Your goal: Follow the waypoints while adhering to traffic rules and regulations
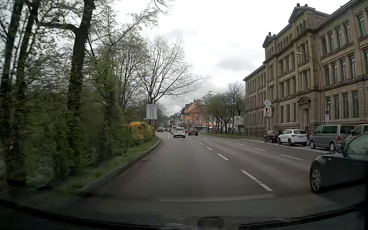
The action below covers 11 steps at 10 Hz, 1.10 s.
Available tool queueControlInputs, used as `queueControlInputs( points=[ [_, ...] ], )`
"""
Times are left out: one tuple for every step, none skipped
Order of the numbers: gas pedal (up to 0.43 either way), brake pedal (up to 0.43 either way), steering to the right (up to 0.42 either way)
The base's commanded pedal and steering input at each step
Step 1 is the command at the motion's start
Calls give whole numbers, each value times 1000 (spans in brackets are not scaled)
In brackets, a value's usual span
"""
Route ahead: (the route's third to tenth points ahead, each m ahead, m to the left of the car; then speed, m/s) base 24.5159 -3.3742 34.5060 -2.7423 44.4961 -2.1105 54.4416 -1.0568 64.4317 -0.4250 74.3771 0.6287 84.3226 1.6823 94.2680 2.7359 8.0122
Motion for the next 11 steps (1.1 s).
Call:
queueControlInputs(
  points=[
    [118,0,-7],
    [118,0,-7],
    [118,0,-8],
    [118,0,-8],
    [110,0,-8],
    [110,0,-8],
    [110,0,-8],
    [110,0,-8],
    [110,0,-8],
    [110,0,-8],
    [110,0,-8]
  ],
)
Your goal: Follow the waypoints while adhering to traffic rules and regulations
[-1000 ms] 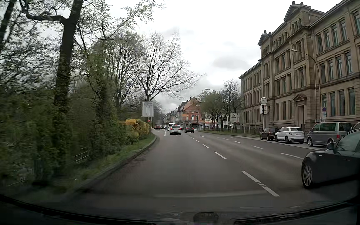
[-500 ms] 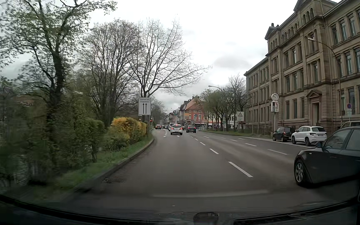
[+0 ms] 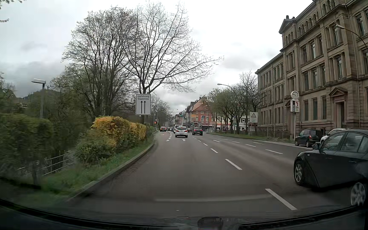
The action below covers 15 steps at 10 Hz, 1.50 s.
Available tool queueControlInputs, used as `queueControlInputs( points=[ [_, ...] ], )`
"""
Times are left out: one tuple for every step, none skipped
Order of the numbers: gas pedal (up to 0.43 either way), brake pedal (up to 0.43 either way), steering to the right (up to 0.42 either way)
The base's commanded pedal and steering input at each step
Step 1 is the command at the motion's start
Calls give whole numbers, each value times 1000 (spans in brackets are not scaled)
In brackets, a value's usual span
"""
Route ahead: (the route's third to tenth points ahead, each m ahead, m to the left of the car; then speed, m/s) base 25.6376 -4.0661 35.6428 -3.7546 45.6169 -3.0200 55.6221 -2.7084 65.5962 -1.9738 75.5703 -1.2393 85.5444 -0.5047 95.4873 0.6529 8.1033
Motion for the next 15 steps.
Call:
queueControlInputs(
  points=[
    [110,0,-8],
    [98,0,-8],
    [87,0,-8],
    [87,0,-8],
    [87,0,-7],
    [87,0,-7],
    [87,0,-7],
    [87,0,-7],
    [87,0,-7],
    [87,0,-7],
    [87,0,-7],
    [87,0,-7],
    [87,0,-7],
    [87,0,-7],
    [87,0,-7]
  ],
)
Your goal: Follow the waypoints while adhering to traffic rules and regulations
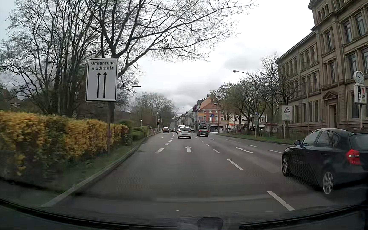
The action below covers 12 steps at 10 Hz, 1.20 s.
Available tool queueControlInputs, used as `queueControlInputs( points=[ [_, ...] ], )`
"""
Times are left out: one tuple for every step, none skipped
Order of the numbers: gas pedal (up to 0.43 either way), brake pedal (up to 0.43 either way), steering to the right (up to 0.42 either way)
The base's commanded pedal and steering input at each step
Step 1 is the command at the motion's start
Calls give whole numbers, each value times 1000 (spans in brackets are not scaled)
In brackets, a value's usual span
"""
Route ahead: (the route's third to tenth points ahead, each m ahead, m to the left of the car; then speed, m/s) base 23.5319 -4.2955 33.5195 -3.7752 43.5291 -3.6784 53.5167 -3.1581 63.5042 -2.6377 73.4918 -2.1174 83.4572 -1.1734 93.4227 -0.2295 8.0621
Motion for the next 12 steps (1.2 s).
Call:
queueControlInputs(
  points=[
    [87,0,-7],
    [87,0,-6],
    [87,0,-6],
    [87,0,-6],
    [87,0,-6],
    [87,0,-6],
    [87,0,-5],
    [87,0,-5],
    [87,0,-4],
    [87,0,-4],
    [87,0,-4],
    [87,0,-4]
  ],
)
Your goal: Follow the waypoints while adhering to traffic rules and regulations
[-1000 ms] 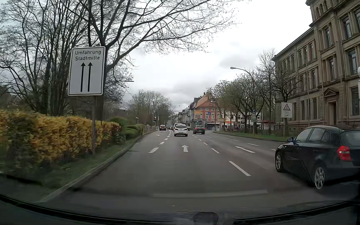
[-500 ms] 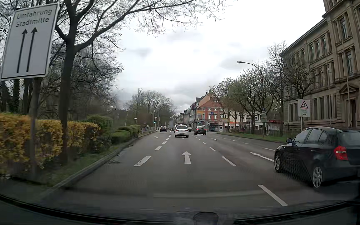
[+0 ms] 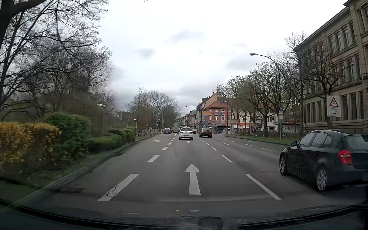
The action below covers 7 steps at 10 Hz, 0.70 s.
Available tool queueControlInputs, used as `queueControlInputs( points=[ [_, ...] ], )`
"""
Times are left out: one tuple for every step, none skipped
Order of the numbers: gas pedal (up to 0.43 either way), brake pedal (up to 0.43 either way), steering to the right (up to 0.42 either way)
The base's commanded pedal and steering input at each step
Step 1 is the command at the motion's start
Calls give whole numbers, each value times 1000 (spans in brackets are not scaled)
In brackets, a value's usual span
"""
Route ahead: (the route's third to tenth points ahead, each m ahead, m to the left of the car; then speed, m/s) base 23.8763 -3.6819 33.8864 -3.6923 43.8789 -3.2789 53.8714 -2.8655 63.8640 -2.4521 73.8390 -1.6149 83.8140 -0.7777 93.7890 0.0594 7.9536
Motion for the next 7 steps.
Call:
queueControlInputs(
  points=[
    [87,0,-4],
    [87,0,-4],
    [87,0,-4],
    [87,0,-4],
    [87,0,-4],
    [87,0,-4],
    [87,0,-4]
  ],
)
